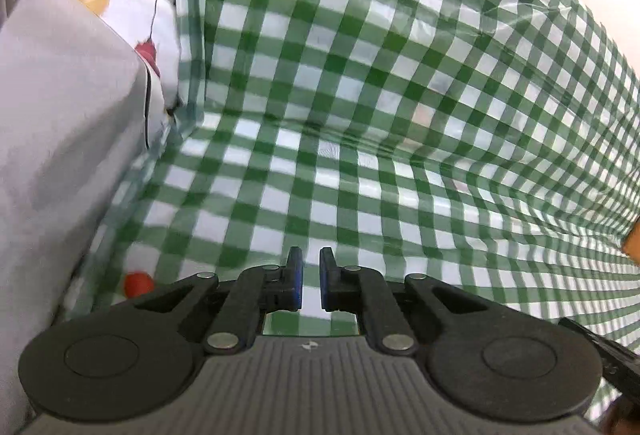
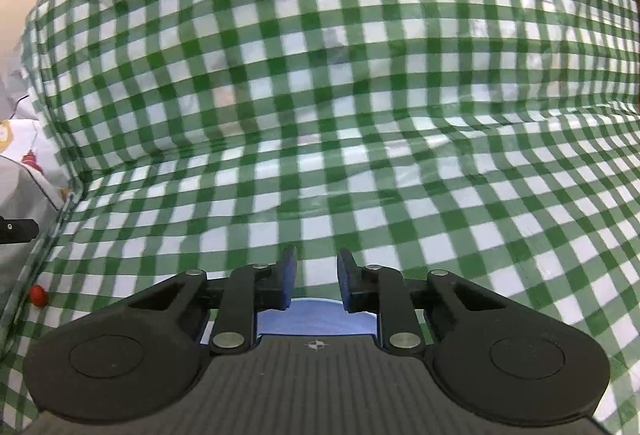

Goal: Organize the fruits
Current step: 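Grasp a red tomato with the left gripper while the right gripper grasps an orange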

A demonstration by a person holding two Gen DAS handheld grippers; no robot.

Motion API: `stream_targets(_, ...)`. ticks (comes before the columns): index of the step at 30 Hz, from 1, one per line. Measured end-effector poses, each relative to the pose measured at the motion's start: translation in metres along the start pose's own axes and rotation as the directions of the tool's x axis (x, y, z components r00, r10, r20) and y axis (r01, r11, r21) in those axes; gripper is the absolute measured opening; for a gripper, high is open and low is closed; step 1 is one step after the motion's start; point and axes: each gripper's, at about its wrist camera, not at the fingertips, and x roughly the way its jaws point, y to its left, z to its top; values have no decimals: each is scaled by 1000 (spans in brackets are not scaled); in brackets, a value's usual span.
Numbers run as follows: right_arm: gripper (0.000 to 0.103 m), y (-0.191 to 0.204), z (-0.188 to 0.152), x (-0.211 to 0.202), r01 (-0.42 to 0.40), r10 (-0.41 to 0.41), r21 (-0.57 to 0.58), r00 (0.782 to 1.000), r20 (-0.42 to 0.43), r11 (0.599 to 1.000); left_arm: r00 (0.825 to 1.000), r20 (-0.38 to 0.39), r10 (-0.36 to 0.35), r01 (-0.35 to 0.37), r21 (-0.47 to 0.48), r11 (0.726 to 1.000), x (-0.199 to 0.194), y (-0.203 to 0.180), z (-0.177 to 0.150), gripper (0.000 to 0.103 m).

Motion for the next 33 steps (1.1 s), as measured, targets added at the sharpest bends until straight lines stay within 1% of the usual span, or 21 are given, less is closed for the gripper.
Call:
stream_targets(1,22,5,0,2,-12,12,-3,1000,-1,1000,1000,-3,-14,14,15,1000,0,-2,0,9)
stream_targets(3,22,17,0,7,-37,37,-10,999,-5,999,1000,7,-9,9,44,999,-2,-5,-1,9)
stream_targets(5,22,28,0,12,-55,55,-14,998,-13,998,1000,12,-1,1,28,1000,-2,-1,0,9)
stream_targets(8,22,44,-3,22,-98,97,-12,994,-39,995,1000,9,26,-25,-46,999,1,19,5,9)
stream_targets(10,22,55,-7,30,-138,137,-1,989,-62,990,998,5,56,-55,-102,993,1,36,7,9)
stream_targets(13,23,67,-12,43,-160,162,29,982,-99,987,996,-11,84,-85,-212,974,3,65,16,9)
stream_targets(14,23,70,-14,48,-167,169,29,980,-103,985,996,-21,91,-94,-250,964,4,76,17,11)
stream_targets(16,24,76,-17,57,-165,167,30,978,-123,986,992,-60,115,-128,-298,946,10,93,17,12)
stream_targets(17,28,78,-18,61,-171,174,35,976,-128,985,987,-93,129,-152,-322,935,15,100,15,14)
stream_targets(18,36,80,-21,66,-181,185,39,974,-130,983,984,-116,133,-165,-339,926,20,105,14,16)
stream_targets(19,41,79,-23,68,-175,179,41,974,-138,984,981,-142,130,-174,-364,915,24,111,12,17)
stream_targets(20,48,81,-23,73,-163,168,45,974,-152,986,978,-168,122,-180,-390,903,28,117,9,23)
stream_targets(21,48,82,-24,77,-164,170,50,973,-154,985,976,-184,120,-187,-410,893,32,122,7,26)
stream_targets(22,48,84,-23,80,-172,177,49,973,-147,984,974,-190,127,-197,-417,887,33,125,5,32)
stream_targets(24,51,88,-23,88,-155,159,38,976,-149,987,966,-207,157,-231,-405,885,37,126,3,34)
stream_targets(28,51,91,-25,102,-150,154,37,973,-171,988,957,-233,171,-253,-386,887,47,130,-1,40)
stream_targets(31,51,96,-28,110,-135,134,10,970,-201,991,953,-246,175,-260,-372,891,54,130,-2,40)
stream_targets(33,51,101,-32,115,-138,130,-18,965,-227,990,954,-240,180,-260,-366,894,57,128,-2,40)
